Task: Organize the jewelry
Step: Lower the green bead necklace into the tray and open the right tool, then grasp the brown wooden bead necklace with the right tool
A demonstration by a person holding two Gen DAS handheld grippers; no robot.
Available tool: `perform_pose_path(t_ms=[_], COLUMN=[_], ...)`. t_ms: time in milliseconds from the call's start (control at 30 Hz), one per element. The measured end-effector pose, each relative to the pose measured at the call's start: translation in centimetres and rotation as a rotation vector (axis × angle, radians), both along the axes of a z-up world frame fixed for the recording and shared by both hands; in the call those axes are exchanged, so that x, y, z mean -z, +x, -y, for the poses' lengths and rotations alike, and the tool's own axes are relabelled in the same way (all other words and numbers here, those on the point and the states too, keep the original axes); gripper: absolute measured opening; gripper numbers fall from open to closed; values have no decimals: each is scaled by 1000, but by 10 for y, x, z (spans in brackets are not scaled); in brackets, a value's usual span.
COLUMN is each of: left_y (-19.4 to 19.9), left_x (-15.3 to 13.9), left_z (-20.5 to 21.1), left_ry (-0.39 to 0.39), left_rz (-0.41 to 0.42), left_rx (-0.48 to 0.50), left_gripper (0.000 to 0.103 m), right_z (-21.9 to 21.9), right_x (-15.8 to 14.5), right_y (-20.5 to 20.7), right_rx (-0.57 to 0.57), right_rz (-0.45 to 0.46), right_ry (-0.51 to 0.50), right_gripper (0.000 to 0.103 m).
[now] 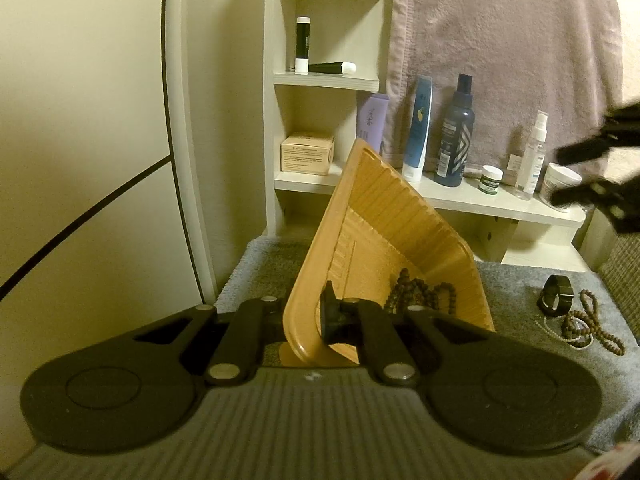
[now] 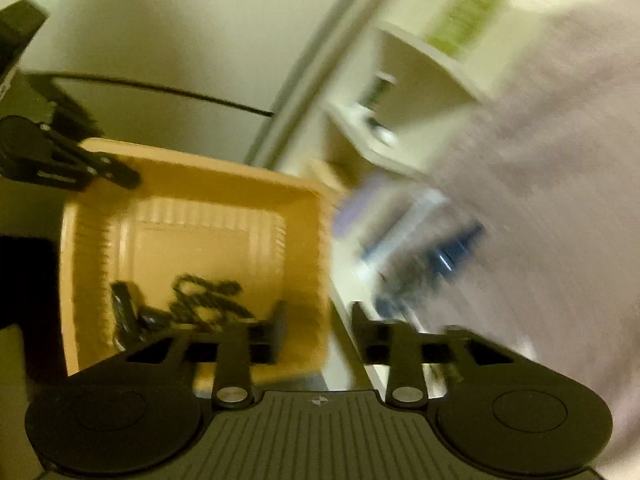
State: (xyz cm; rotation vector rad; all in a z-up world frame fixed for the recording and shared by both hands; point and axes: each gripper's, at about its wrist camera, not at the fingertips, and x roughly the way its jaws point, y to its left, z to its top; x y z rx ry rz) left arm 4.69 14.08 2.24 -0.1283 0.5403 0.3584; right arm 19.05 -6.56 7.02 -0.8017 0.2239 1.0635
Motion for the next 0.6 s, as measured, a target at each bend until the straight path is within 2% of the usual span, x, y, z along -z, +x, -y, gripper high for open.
perform_pose_path(t_ms=[333, 467, 600], left_y=[0, 1, 1], left_x=[-1, -2, -2], left_z=[1, 2, 3], left_ry=[0, 6, 8], left_rz=[3, 1, 0], left_rx=[2, 3, 3], left_gripper=[8, 8, 8], right_z=[107, 130, 139], right_x=[50, 73, 94], right_y=[4, -2, -13], right_rx=[536, 653, 715], right_rz=[-160, -228, -282], right_ry=[219, 267, 283], right_gripper=[49, 49, 49])
